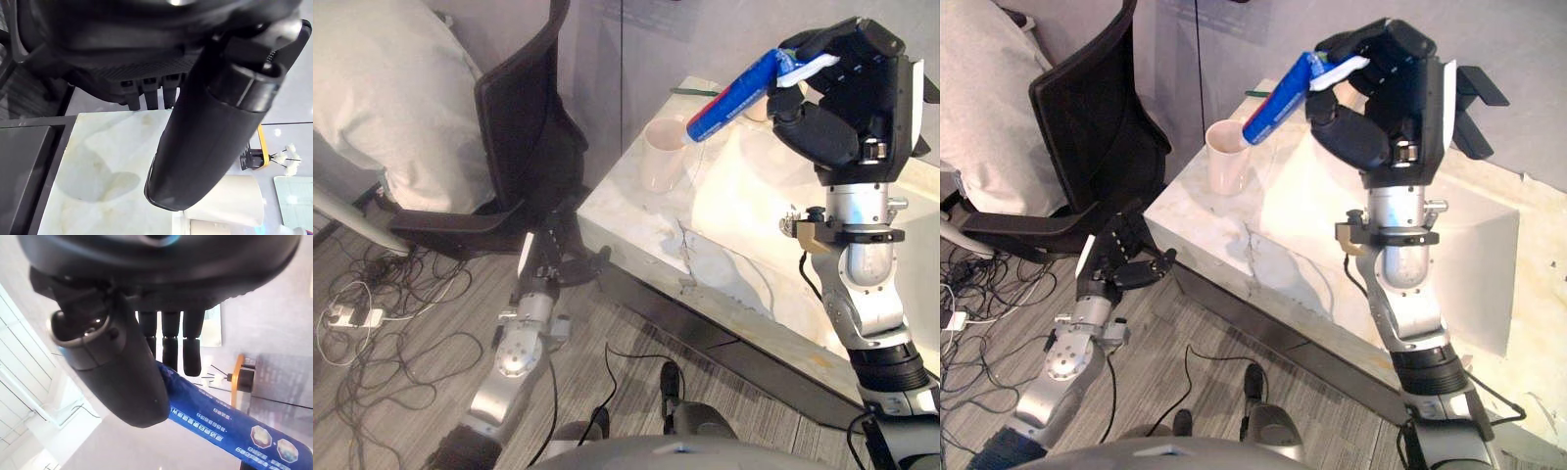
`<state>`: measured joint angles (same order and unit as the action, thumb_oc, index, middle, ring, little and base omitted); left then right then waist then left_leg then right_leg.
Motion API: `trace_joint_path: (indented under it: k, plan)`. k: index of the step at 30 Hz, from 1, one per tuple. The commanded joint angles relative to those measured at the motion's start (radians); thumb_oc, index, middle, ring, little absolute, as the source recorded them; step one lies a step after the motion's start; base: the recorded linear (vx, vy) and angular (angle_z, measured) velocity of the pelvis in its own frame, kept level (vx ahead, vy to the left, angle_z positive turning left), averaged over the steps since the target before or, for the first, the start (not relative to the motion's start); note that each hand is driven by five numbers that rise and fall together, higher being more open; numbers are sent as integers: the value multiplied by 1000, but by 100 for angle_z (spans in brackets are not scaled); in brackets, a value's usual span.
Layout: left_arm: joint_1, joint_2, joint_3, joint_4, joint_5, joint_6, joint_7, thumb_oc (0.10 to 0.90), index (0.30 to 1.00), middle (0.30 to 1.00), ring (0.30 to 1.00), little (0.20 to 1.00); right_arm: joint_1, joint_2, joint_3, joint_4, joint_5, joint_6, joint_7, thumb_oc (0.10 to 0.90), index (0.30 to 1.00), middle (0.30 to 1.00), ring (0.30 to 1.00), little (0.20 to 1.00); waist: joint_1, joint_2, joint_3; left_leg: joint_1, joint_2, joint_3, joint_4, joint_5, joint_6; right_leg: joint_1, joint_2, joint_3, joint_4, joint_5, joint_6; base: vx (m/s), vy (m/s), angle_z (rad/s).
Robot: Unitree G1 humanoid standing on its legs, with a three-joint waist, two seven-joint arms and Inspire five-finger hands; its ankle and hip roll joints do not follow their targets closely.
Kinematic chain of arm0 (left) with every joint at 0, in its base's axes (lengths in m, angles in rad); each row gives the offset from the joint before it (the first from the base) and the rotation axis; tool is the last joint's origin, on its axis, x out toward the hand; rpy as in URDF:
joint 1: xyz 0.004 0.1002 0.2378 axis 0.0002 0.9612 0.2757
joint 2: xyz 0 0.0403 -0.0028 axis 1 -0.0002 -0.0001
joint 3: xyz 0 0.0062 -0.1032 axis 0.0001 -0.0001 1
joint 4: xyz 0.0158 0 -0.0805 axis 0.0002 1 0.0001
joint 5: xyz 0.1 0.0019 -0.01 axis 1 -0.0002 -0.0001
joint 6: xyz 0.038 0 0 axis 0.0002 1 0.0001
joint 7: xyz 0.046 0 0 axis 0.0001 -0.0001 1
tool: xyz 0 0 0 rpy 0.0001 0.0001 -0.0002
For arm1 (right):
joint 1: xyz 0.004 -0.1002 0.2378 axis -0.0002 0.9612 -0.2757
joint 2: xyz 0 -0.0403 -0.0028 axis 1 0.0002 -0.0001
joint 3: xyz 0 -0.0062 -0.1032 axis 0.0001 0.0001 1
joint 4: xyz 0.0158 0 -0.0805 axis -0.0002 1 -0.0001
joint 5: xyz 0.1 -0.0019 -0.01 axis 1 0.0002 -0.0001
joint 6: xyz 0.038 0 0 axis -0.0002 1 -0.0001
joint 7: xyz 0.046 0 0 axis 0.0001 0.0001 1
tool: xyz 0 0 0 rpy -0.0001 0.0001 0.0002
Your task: Organize the bathroom.
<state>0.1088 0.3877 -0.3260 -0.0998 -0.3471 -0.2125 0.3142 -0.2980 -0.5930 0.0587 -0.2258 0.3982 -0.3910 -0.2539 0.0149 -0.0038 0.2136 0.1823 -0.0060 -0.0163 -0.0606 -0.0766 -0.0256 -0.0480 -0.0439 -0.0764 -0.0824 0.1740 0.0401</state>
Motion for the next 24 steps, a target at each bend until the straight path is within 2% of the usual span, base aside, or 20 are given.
trace_joint_path:
  k: [1,18,24]
  plan:
    - [-72,26,-3,-47,41,-94,-15,800,900,900,900,900,-114,16,-68,17,-23,-139,-11,400,300,300,300,300,9,-76,-104,-83,-86,12,166,-101,20,92,5,-24,9,-140,81,37,-32,1]
    - [-18,51,26,-82,34,-84,-40,800,900,900,900,900,-148,15,-57,82,-84,-200,-98,400,300,300,300,300,54,-85,-96,-102,-79,-13,181,-91,15,111,4,-51,6,-153,72,61,-40,5]
    - [-13,57,27,-78,31,-88,-45,800,900,900,900,900,-164,5,-56,75,-107,-199,-117,400,300,300,300,300,60,-88,-92,-112,-79,-21,194,-91,14,118,5,-52,12,-162,69,42,-17,4]
